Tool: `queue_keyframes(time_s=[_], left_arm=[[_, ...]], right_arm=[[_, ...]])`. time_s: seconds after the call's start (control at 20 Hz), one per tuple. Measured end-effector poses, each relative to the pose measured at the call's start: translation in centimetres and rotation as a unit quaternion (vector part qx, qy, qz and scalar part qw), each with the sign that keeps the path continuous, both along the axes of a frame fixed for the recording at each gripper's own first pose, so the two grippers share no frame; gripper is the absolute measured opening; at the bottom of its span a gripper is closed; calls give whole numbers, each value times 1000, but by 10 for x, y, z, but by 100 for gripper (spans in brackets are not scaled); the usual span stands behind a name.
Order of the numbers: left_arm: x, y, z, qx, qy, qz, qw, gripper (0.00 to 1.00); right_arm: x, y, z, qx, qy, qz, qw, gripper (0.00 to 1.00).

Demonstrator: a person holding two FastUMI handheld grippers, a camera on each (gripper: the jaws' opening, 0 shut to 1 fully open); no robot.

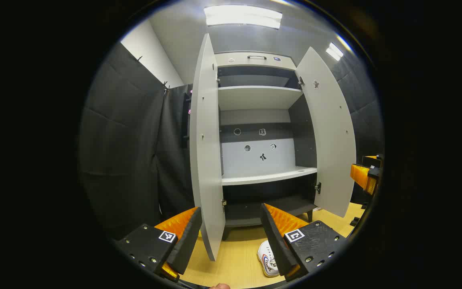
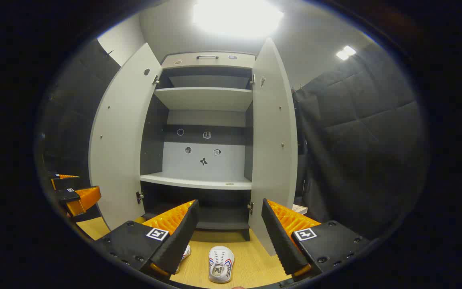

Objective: Grab one shoe with the right hand and put it into the shoe cabinet, grab the other shoe with the left hand and put it into the shoe cabinet; then close the right door with the right hand and the left door with the left hand.

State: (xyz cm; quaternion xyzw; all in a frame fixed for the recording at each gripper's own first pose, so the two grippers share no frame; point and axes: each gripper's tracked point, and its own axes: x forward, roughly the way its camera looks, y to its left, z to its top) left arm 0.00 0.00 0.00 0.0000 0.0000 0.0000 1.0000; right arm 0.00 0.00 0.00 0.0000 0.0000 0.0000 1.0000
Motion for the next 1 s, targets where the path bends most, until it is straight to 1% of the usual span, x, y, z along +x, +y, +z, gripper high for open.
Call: queue_keyframes(time_s=[0.3,0.6,0.8,1.0], left_arm=[[-5,1,2,2,-7,1,1000,79],[-3,1,2,-1,-12,2,1000,79],[0,1,5,1,-16,2,1000,79],[3,2,4,1,-13,8,1000,79]], right_arm=[[-3,3,-2,-2,0,6,1000,98],[-1,0,-4,-5,2,-1,1000,98],[7,-2,-9,-3,9,-3,1000,98],[25,0,-26,-6,39,3,999,98]])
